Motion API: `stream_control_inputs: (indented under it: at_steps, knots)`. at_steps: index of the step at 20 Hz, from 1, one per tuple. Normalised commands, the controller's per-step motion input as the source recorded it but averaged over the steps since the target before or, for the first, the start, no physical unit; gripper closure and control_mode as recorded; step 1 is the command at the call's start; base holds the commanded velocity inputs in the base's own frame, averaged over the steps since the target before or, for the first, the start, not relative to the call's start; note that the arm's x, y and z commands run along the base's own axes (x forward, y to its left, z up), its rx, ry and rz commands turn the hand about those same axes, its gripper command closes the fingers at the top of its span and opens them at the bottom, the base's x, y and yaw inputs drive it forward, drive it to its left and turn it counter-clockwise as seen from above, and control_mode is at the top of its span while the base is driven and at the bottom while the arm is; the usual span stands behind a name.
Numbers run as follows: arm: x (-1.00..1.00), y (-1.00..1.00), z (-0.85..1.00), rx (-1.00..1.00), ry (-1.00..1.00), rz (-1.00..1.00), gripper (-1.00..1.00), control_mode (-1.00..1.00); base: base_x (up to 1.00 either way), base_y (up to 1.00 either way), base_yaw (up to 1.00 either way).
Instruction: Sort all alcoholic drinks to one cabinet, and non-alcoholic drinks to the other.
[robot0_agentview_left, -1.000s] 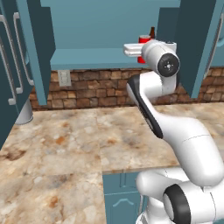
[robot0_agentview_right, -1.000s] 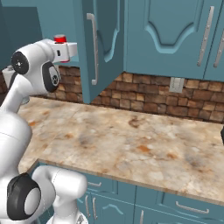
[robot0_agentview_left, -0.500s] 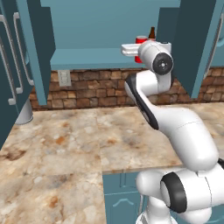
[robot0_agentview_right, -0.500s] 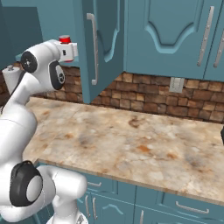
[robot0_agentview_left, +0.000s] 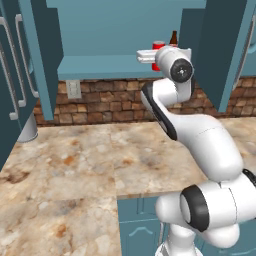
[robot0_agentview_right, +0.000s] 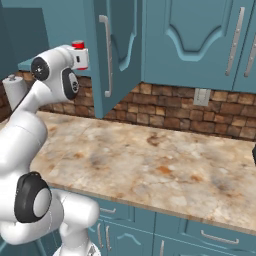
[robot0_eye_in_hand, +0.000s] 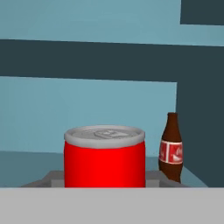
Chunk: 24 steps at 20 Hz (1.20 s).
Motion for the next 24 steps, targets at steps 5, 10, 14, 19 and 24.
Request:
stream_control_inputs:
  at_steps: [5,10,14,19,24]
  knots:
    - [0.26,0.00,-0.08,0.00,0.03,-0.01,1.00,-1.00,0.00,0.00,0.00]
    - [0.24,0.00,-0.09,0.00,0.03,-0.01,1.00,-1.00,0.00,0.00,0.00]
    - [0.22,0.00,-0.17,0.00,0.04,-0.01,1.00,-1.00,0.00,0.00,0.00]
    - [0.23,0.00,-0.12,0.00,0.01,-0.01,1.00,-1.00,0.00,0.00,0.00]
    - [0.30,0.00,-0.03,0.00,0.00,0.00,1.00,-1.00,0.00,0.00,0.00]
